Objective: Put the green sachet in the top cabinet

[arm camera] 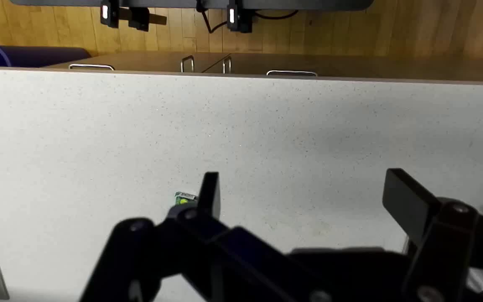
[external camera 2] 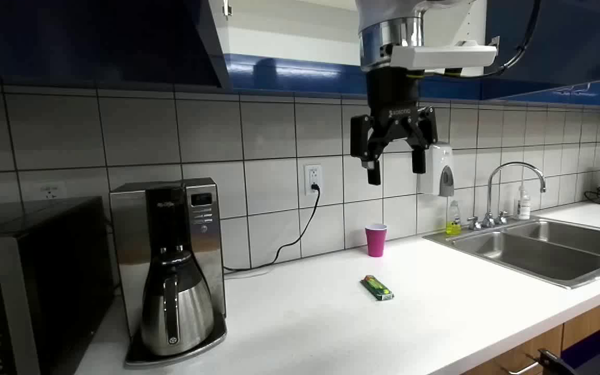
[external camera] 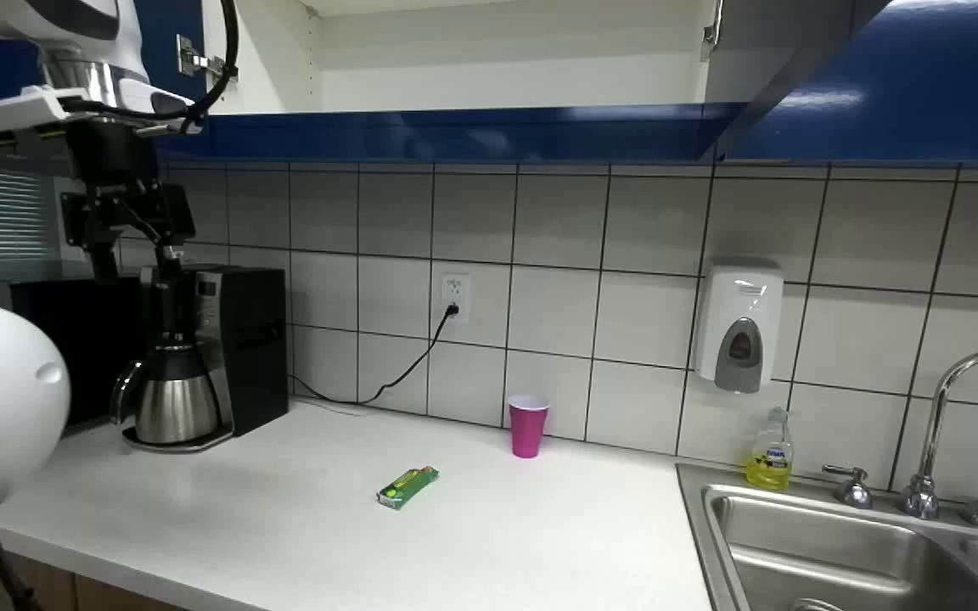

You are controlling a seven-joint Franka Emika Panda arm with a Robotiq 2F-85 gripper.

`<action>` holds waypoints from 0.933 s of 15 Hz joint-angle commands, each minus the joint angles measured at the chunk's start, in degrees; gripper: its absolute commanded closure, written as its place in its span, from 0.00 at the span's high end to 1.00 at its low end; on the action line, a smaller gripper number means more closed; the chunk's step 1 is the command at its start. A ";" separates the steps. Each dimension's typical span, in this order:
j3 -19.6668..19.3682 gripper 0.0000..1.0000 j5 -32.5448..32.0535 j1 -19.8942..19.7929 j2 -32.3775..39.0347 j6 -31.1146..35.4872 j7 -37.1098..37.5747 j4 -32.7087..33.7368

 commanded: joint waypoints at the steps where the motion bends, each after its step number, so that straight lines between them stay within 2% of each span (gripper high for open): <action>1: -0.32 1.00 -0.26 0.41 0.20 -0.06 0.24 0.11; 5: -1.69 1.00 -1.71 -0.63 -1.92 -0.12 0.33 -1.10; 8: -4.40 1.00 -2.15 -1.81 -4.34 -0.61 0.39 -2.64; 14: -9.88 1.00 -3.88 -6.84 -9.25 -1.56 0.56 -5.89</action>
